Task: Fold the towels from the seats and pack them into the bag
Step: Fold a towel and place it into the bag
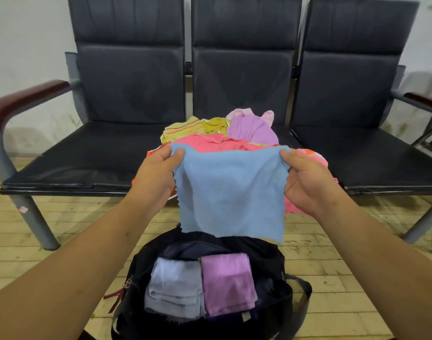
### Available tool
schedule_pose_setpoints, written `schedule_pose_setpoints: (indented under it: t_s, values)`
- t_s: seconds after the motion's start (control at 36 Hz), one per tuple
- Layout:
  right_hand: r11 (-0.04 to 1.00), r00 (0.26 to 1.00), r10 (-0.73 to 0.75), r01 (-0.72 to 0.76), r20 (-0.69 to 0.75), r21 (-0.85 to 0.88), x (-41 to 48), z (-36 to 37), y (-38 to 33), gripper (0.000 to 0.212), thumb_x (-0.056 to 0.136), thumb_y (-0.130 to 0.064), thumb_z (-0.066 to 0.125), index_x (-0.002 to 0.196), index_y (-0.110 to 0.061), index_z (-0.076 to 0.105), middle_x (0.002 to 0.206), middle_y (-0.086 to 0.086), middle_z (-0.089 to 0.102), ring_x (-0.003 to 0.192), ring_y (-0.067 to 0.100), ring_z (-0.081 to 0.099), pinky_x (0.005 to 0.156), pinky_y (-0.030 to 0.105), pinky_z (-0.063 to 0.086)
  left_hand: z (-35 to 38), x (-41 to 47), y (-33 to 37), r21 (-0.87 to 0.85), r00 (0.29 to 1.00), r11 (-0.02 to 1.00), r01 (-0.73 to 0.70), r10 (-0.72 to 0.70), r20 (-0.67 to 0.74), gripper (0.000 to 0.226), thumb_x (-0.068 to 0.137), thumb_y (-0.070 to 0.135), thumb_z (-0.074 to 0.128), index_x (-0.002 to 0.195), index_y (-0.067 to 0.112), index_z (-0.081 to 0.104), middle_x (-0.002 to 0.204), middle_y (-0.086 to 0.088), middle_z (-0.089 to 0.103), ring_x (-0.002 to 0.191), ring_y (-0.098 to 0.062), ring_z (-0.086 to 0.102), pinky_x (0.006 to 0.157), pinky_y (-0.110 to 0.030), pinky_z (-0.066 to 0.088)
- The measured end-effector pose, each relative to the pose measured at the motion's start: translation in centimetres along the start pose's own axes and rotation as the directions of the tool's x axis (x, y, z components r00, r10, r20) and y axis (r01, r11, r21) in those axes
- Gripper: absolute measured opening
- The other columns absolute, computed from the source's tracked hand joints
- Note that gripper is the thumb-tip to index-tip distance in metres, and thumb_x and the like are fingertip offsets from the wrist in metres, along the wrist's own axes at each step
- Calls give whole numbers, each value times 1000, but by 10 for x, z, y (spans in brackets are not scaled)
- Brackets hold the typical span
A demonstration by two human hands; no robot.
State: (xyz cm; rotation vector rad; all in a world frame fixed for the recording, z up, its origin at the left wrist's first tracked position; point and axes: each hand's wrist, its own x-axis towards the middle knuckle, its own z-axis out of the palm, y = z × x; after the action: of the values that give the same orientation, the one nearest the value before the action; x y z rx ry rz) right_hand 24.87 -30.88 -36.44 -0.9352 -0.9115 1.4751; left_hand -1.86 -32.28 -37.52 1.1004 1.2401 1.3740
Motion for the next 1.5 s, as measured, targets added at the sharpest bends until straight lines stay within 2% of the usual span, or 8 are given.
schedule_pose_setpoints:
  t_s: [0.14, 0.25, 0.47, 0.72, 0.94, 1.08, 1.17, 1.5]
  values:
    - [989, 968, -10, -27, 250, 146, -17, 6, -14, 32, 98, -16, 43, 81, -11, 69, 77, 1, 67, 75, 15, 70, 64, 27, 58, 5, -7, 13, -471, 962, 869, 148, -15, 274, 22, 97, 23, 53, 113, 12, 63, 99, -2, 72, 96, -16, 70, 88, -32, 58]
    - [982, 912, -46, -34, 407, 187, -27, 20, -15, 22, 83, -14, 58, 66, -16, 72, 63, -2, 65, 59, 10, 67, 59, 23, 56, 15, -16, 17, -406, 883, 892, 198, 18, 470, 13, 93, 24, 55, 99, 17, 64, 106, -10, 54, 107, -26, 48, 102, -40, 39]
    - [991, 954, 61, -22, 293, -133, -7, 24, 2, 20, 95, 1, 52, 94, -9, 68, 85, 8, 68, 75, 17, 66, 71, 27, 55, 34, -16, 18, -144, 967, 989, -22, 58, 248, 17, 100, 11, 51, 90, 14, 64, 79, 1, 69, 68, -10, 64, 57, -20, 50]
    - [976, 994, -65, 46, -83, -214, 15, -5, 9, 22, 95, 2, 58, 114, 6, 68, 111, 21, 71, 108, 31, 66, 95, 39, 56, 0, 2, 2, 113, 992, 993, -40, 53, -116, 15, 99, 26, 56, 97, 16, 68, 84, -2, 69, 75, -18, 62, 66, -35, 49]
    - [987, 990, -140, 141, 17, -81, 7, 1, -5, 13, 100, -8, 54, 108, -4, 64, 96, 13, 69, 86, 23, 67, 75, 32, 59, 5, -1, 7, -68, 999, 996, -52, 51, -6, 20, 104, 22, 49, 106, 9, 65, 106, -11, 73, 95, -20, 71, 83, -37, 60]
    - [999, 867, -9, -14, 499, 42, -18, 2, -22, 7, 76, -24, 74, 73, -19, 69, 68, -3, 63, 63, 10, 64, 61, 23, 54, 6, -8, 19, -485, 925, 861, 154, 47, 377, 18, 103, 18, 42, 101, 14, 60, 94, -4, 64, 91, -19, 65, 83, -34, 58]
    - [999, 822, -34, 11, 569, 44, -25, 14, -19, 9, 81, -17, 74, 74, -21, 72, 64, -5, 64, 61, 10, 65, 62, 22, 54, 19, -21, 25, -473, 846, 861, 187, 103, 523, 19, 98, 12, 44, 88, 17, 59, 72, 3, 60, 67, -12, 61, 67, -26, 55]
    - [984, 866, -161, 180, 474, 4, -16, 55, 17, 6, 70, -19, 76, 75, -19, 73, 86, 7, 71, 86, 21, 65, 79, 30, 53, 50, -30, 18, -216, 890, 973, -83, 170, 423, 14, 77, 22, 60, 88, 13, 60, 70, 7, 67, 61, -4, 61, 59, -18, 53]
